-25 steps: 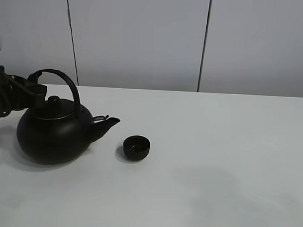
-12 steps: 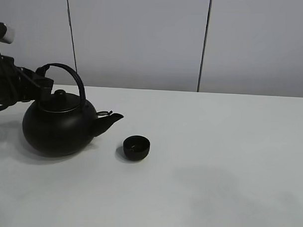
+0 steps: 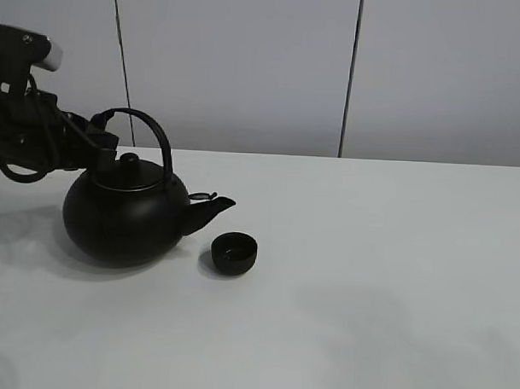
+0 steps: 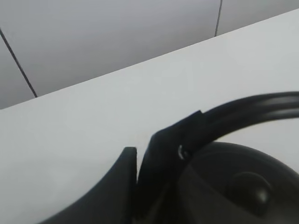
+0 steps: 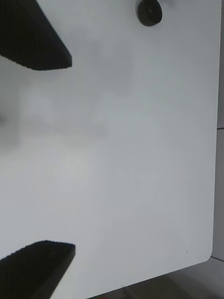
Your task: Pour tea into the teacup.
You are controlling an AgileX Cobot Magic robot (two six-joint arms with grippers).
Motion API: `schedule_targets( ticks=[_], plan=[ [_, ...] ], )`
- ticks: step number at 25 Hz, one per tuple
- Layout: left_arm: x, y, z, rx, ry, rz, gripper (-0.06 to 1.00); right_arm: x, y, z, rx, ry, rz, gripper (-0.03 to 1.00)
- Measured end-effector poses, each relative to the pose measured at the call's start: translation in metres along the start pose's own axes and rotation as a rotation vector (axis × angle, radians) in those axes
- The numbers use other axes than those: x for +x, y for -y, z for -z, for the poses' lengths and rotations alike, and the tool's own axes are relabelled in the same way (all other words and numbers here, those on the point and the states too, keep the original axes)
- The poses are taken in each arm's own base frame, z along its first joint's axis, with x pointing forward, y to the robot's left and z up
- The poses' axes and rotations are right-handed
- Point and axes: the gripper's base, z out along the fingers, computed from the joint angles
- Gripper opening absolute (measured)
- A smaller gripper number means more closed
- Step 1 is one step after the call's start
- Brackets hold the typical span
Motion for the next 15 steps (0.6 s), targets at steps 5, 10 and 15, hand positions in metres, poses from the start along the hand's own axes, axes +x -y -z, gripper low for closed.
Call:
schedule_targets(
  ticks=[5,10,15],
  plan=[
    [-0.0077,-0.0043,-0.0047,-0.012,-0.002,-0.012,0.12,0.0001,-0.0001,0.0,-0.001,-0.001,0.0,0.68],
    [-0.0063,-0.0042,-0.005,-0.005,-0.024,-0.028,0.12,0.0001,-0.0001,0.0,-0.001,-0.001,0.0,0.68],
    [-0.0057,-0.0016,-0.005,0.024,-0.03,-0.068,0.12,0.0001,-0.0001,0.0,-0.001,-0.001,0.0,0.68]
  ],
)
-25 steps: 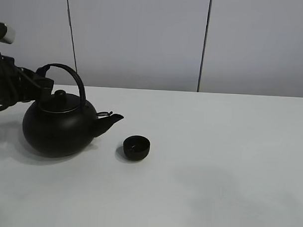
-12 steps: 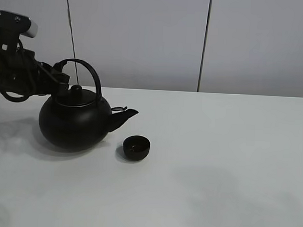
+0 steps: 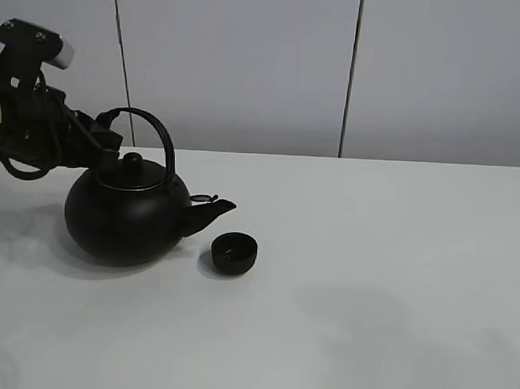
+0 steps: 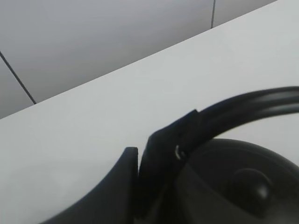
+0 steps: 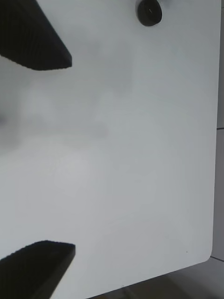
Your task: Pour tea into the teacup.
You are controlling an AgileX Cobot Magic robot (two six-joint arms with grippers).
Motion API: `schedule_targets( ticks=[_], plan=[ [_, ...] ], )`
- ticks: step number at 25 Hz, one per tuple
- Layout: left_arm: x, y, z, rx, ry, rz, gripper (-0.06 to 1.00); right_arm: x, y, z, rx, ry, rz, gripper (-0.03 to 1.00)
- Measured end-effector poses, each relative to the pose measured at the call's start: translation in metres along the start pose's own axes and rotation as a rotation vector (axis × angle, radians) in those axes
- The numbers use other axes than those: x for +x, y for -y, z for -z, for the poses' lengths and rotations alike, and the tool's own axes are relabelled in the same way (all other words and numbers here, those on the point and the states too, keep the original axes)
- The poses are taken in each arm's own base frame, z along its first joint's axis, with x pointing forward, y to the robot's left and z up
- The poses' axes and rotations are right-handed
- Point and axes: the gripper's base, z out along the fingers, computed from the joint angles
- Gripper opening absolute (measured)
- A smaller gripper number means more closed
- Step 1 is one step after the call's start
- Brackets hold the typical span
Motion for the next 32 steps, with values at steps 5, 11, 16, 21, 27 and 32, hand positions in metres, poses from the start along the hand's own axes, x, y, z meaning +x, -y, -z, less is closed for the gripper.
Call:
schedule_targets(
  ticks=[5,11,16,21,27,32],
  plan=[
    [0.0,0.0,0.0,0.0,0.0,0.0,0.12,0.0,0.0,0.0,0.0,0.0,0.0,0.68],
    [0.0,0.0,0.0,0.0,-0.003,-0.036,0.12,0.0,0.0,0.0,0.0,0.0,0.0,0.68],
    [0.001,0.0,0.0,-0.002,-0.014,-0.041,0.12,0.0,0.0,0.0,0.0,0.001,0.0,0.68],
    [0.0,-0.001,-0.001,-0.006,-0.019,-0.044,0.12,0.0,0.0,0.0,0.0,0.001,0.0,0.68],
    [-0.008,-0.005,-0.005,-0.003,-0.012,-0.078,0.12,0.0,0.0,0.0,0.0,0.001,0.0,0.68],
    [-0.009,-0.005,-0.005,0.001,-0.017,-0.09,0.12,0.0,0.0,0.0,0.0,0.001,0.0,0.68]
  ],
)
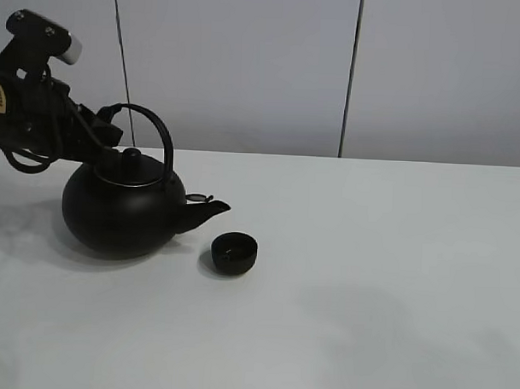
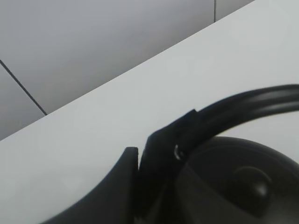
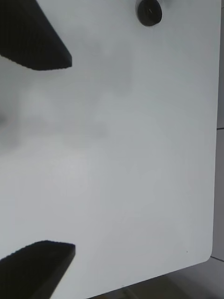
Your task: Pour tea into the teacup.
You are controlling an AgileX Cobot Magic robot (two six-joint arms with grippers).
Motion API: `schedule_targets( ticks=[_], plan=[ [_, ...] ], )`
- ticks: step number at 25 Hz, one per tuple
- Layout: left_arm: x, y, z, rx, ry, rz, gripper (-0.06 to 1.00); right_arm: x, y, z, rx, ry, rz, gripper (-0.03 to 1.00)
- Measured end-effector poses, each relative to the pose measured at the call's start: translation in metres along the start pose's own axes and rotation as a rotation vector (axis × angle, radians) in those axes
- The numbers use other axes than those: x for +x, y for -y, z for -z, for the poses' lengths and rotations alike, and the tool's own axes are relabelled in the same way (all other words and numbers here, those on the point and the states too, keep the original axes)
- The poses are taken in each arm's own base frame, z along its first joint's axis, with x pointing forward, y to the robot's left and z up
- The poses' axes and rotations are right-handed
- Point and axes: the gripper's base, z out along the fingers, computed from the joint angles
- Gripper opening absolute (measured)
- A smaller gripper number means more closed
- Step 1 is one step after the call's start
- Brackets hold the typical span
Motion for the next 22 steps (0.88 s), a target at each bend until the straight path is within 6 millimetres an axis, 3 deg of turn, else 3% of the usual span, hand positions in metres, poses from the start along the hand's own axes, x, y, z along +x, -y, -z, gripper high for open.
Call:
schedule_targets(
  ticks=[22],
  plan=[
    [0.0,0.0051,-0.001,0.025,-0.014,-0.032,0.12,0.0001,0.0,0.0,0.0,-0.001,0.0,0.68]
  ],
)
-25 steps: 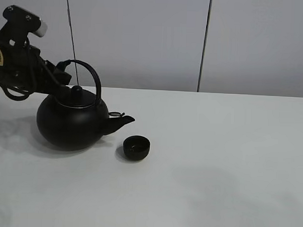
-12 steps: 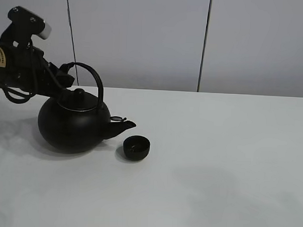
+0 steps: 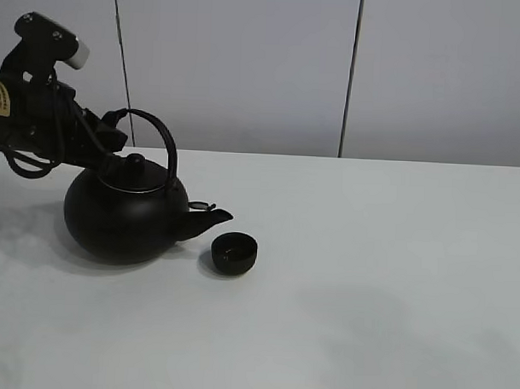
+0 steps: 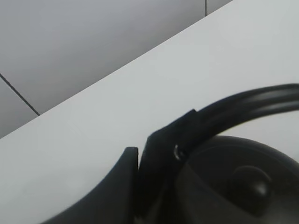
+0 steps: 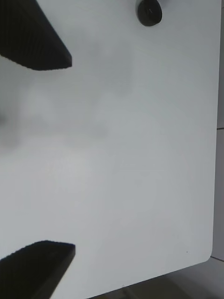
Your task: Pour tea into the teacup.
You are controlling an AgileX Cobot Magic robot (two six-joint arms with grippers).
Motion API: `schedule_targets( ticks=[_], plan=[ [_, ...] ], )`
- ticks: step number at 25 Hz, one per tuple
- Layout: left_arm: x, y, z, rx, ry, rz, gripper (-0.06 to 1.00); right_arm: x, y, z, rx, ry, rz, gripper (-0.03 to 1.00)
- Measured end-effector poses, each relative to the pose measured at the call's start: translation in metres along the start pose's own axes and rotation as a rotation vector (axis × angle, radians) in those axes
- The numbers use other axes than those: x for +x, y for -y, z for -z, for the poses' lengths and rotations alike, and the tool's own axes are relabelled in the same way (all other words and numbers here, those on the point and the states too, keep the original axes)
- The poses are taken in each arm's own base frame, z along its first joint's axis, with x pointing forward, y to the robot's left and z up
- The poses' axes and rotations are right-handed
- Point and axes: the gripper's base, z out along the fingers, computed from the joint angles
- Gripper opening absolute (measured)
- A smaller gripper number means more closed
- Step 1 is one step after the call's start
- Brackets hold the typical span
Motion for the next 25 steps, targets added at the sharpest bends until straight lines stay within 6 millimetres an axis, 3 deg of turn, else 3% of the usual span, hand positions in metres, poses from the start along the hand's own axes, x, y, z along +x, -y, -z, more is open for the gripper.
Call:
schedule_targets(
  ticks=[25],
  plan=[
    [-0.007,0.0074,-0.0042,0.023,-0.006,-0.044,0.12,-0.0001,0.0,0.0,0.0,0.001,0.0,0.68]
  ],
)
